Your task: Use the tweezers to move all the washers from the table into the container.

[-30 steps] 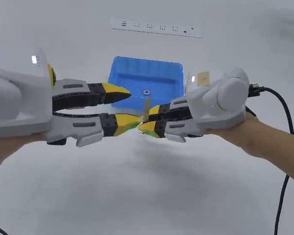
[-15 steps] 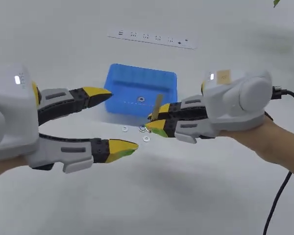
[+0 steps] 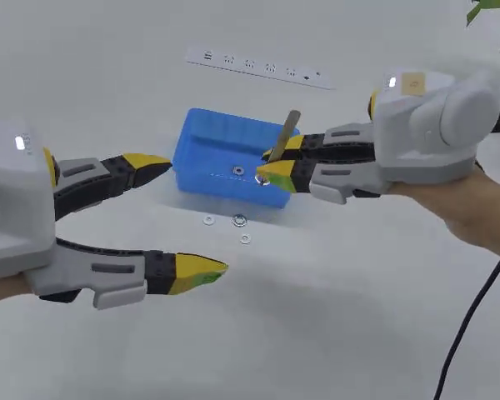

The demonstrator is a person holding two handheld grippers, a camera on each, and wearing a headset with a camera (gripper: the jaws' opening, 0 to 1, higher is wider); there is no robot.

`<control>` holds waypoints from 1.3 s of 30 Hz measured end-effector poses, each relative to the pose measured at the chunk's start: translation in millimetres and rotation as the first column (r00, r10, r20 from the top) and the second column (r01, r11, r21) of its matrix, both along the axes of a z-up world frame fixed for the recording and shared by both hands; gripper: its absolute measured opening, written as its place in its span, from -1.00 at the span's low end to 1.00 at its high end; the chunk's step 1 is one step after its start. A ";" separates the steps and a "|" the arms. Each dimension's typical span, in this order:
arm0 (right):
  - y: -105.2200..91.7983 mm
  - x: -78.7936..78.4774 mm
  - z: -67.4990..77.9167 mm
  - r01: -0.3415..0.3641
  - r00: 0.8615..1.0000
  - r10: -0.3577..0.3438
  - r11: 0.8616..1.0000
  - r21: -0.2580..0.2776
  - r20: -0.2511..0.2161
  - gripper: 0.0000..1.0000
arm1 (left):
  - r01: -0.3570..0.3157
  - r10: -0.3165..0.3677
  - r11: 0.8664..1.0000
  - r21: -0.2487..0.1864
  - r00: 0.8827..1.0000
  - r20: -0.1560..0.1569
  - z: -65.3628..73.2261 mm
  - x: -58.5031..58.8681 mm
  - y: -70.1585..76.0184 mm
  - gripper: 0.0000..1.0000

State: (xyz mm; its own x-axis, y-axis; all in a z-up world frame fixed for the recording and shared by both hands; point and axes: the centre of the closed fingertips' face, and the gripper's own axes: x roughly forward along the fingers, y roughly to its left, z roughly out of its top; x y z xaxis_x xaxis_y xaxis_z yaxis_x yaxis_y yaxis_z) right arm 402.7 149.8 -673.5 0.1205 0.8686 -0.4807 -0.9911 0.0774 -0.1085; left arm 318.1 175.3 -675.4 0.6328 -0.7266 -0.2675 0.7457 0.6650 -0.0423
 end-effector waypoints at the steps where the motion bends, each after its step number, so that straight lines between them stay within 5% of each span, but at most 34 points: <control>1: 1.2 3.1 2.2 0.002 1.000 -0.002 1.000 0.006 0.001 -0.81 | -0.006 0.006 1.000 -0.008 1.000 -0.005 0.4 0.4 0.5 0.63; 7: 10.7 21.7 6.4 0.003 1.000 -0.003 1.000 0.019 0.008 -0.81 | -0.040 0.040 0.998 -0.038 0.999 0.007 8.2 6.7 2.3 0.78; 14: 23.7 39.4 -1.2 0.002 1.000 -0.001 0.999 0.040 -0.018 -0.81 | -0.070 0.070 0.997 -0.021 0.998 -0.007 2.4 9.0 7.2 0.99; 23: 30.1 60.7 -36.3 0.021 0.997 -0.019 1.000 0.017 -0.069 -0.81 | -0.111 0.110 0.994 -0.012 0.993 -0.052 -7.6 4.3 17.5 0.99; 34: 32.4 67.7 -78.4 0.028 0.994 -0.032 0.999 -0.039 -0.104 -0.81 | -0.166 0.166 0.986 0.005 0.982 -0.088 -14.9 -0.4 28.7 0.99; 39: 31.9 67.2 -85.4 0.031 0.993 -0.036 0.998 -0.049 -0.114 -0.81 | -0.172 0.171 0.985 0.002 0.980 -0.097 -17.0 -4.3 31.4 0.99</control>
State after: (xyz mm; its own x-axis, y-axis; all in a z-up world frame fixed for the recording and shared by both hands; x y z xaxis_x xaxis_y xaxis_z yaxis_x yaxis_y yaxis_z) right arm 469.8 181.6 -758.9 0.0910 0.8410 -0.5333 -0.9941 0.1083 0.0011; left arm 313.8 206.8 -692.4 0.7196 -0.6114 -0.3292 0.6128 0.7821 -0.1129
